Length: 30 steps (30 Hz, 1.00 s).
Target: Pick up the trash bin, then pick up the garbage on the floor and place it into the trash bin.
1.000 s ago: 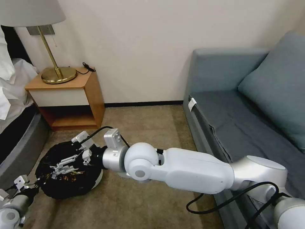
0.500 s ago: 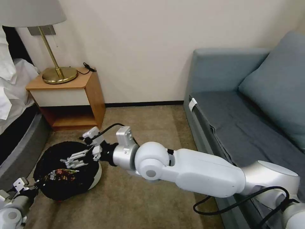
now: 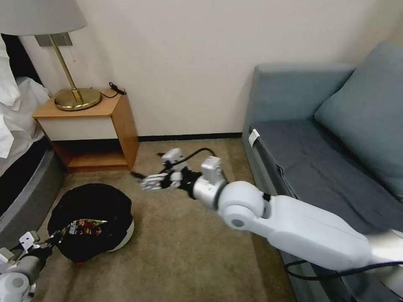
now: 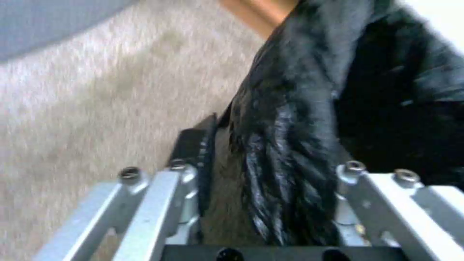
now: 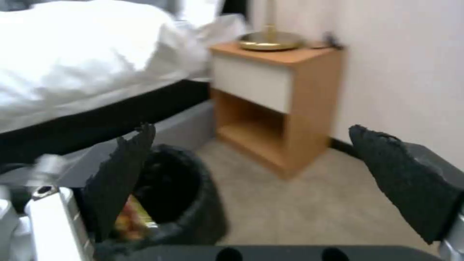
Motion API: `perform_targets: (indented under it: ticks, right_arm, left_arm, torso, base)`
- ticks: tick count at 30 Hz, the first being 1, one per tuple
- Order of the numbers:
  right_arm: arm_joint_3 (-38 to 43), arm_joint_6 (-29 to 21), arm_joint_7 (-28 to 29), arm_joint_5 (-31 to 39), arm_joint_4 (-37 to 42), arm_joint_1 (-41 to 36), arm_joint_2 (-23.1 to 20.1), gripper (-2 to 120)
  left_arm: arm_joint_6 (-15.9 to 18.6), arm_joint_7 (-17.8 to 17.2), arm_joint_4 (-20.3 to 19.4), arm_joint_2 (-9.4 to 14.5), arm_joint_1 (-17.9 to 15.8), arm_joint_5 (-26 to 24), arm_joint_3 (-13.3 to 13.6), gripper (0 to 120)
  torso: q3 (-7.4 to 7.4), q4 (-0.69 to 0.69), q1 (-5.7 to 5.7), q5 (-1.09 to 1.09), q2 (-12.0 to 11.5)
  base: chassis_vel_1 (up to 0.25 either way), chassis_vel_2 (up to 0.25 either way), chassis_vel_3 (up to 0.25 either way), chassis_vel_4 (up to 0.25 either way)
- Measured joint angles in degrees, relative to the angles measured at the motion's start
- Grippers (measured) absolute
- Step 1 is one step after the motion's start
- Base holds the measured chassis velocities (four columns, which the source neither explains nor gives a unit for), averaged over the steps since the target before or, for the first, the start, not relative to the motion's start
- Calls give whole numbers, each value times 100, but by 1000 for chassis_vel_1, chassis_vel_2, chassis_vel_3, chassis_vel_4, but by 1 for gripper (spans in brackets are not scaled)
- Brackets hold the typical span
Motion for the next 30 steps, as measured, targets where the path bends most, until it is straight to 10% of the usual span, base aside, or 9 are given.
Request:
perform_targets:
  ticks: [12,19,30]
  right_arm:
    - [1967,28,164,-924,562,-2045,-722,100]
    - [2616,-144,592,-1162,859,-2799,-746,100]
    - [4744,-40,694,-3055,1197,-5047,-132,100]
  left_arm:
    - [-470,364,-632,-186,280,1003,-144,94]
    - [-673,520,-1137,-431,506,1361,-215,100]
    - [-2061,1170,-2306,-1067,923,2224,27,100]
  torso:
    - [0,0,0,2,0]
    - [0,1,0,1,0]
    - [-1,-1,0,2,0]
  base:
    - [0,0,0,0]
    - [0,0,0,0]
    - [0,0,0,0]
